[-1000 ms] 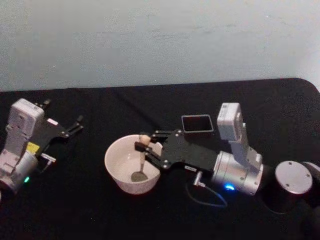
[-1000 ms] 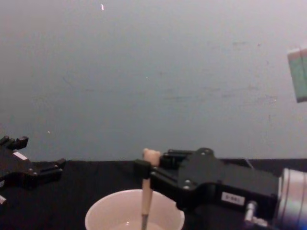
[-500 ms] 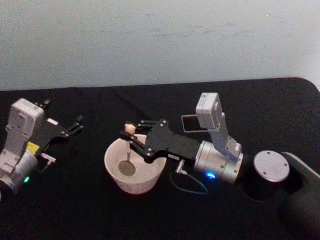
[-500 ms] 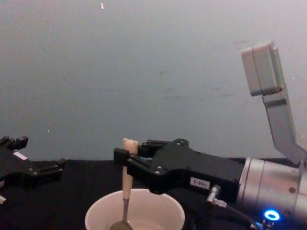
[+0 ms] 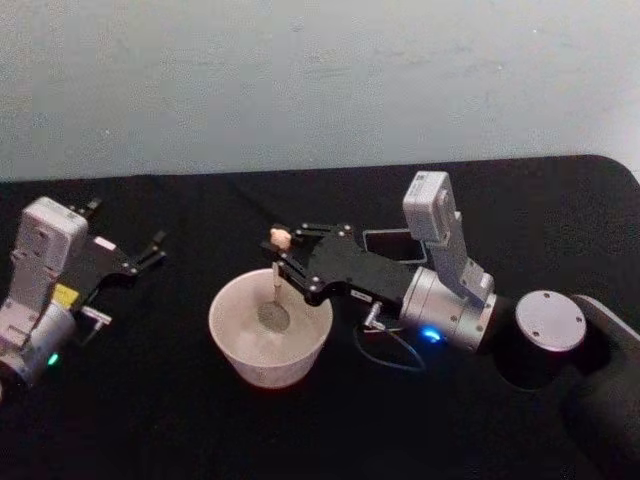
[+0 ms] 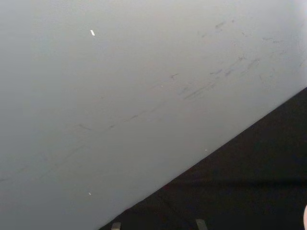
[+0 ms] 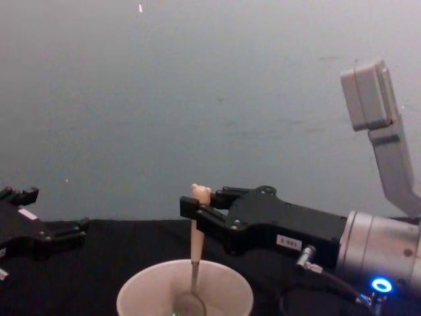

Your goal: Pick up the stirring spoon with one hand, stir inside the cup, then place it back in its original position.

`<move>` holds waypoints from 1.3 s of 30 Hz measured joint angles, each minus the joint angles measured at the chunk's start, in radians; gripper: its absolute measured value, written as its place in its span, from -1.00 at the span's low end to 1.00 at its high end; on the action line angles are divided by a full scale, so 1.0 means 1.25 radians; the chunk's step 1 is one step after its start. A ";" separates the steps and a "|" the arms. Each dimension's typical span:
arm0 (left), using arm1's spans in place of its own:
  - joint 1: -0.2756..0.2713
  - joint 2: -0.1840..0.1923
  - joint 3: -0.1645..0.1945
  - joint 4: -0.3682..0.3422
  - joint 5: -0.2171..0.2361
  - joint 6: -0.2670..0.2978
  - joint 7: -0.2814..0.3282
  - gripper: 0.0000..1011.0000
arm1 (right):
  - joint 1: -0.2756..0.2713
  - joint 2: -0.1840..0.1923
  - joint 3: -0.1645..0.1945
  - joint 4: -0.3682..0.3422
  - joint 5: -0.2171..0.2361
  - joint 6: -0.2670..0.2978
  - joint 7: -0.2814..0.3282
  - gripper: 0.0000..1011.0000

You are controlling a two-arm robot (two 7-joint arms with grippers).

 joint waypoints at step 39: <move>0.000 0.000 0.000 0.000 0.000 0.000 0.000 0.98 | -0.065 0.044 -0.022 -0.115 0.024 0.030 0.030 -0.58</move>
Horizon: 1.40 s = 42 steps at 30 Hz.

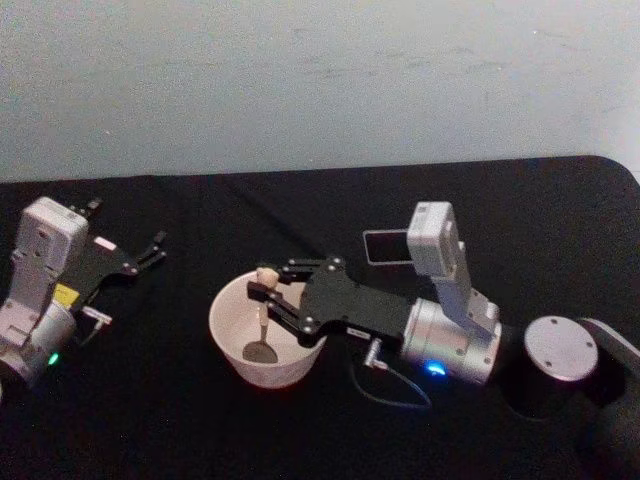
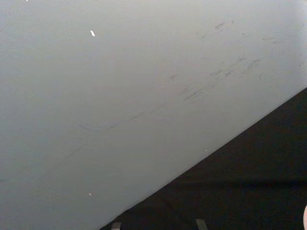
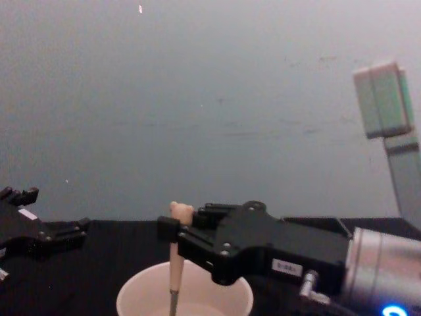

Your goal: Pick up the stirring spoon with one hand, stir inside the cup, then place it back in its original position.

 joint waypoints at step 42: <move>0.000 0.000 0.000 0.000 0.000 0.000 0.000 0.98 | 0.037 -0.013 0.050 0.035 0.000 -0.011 -0.029 -0.58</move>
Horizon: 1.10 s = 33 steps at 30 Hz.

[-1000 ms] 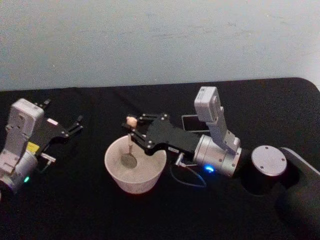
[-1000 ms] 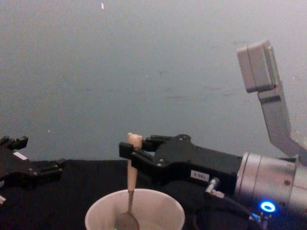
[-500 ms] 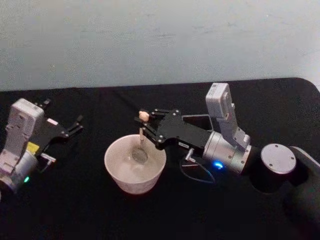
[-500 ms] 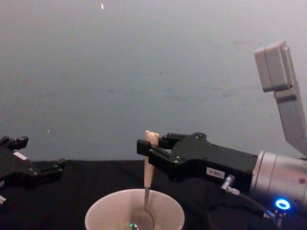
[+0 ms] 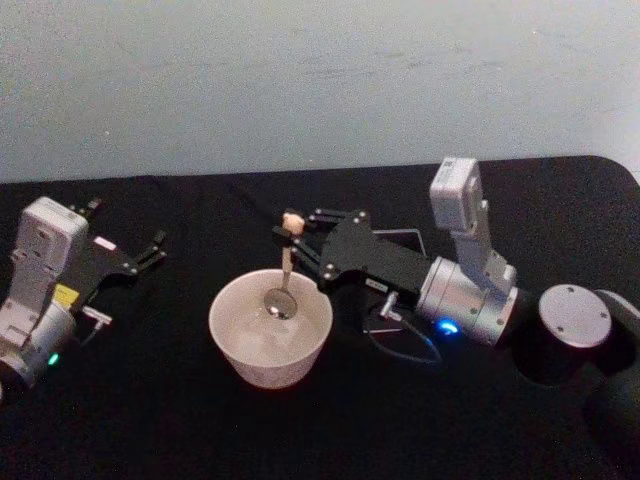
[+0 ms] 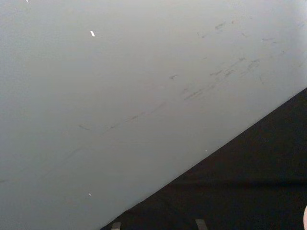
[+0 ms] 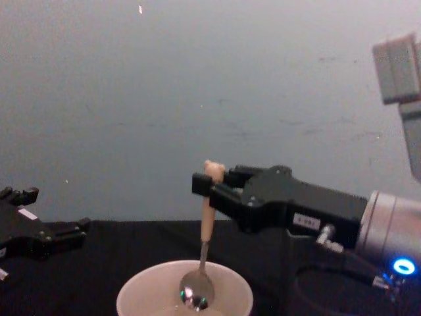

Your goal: Pick up the stirring spoon with one hand, stir inside the cup, then place it back in its original position.

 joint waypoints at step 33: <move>0.000 0.000 0.000 0.000 0.000 0.000 0.000 0.98 | -0.094 0.175 0.148 -0.243 0.088 0.036 -0.048 -0.58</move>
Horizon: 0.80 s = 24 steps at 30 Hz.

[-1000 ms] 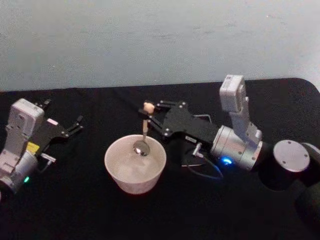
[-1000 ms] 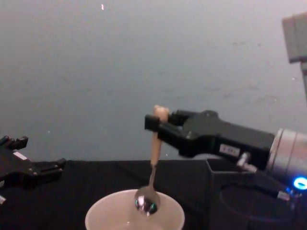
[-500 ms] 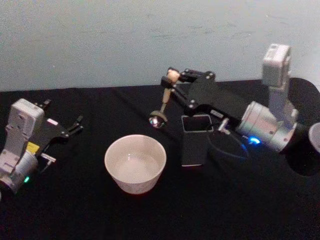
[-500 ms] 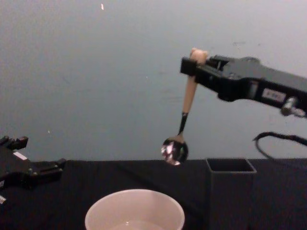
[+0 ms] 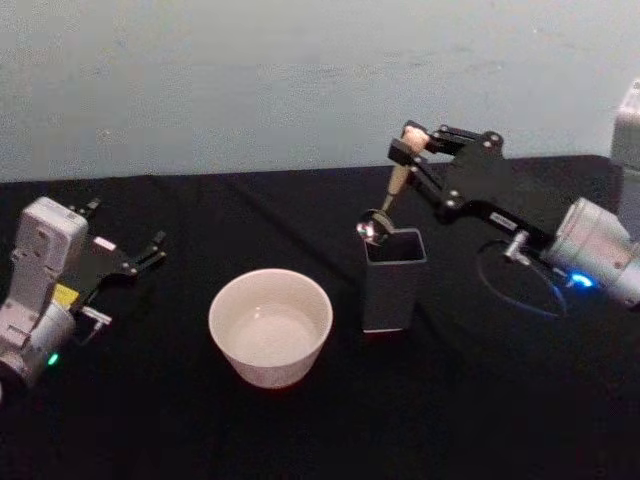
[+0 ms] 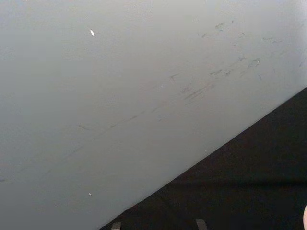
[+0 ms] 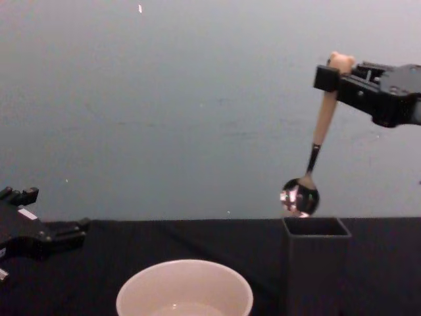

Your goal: Pick up the stirring spoon with one hand, stir inside the cup, then place it back in its original position.

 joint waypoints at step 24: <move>0.000 0.000 0.000 0.000 0.000 0.000 0.000 0.98 | 0.004 -0.001 -0.014 0.084 -0.030 0.003 0.013 -0.58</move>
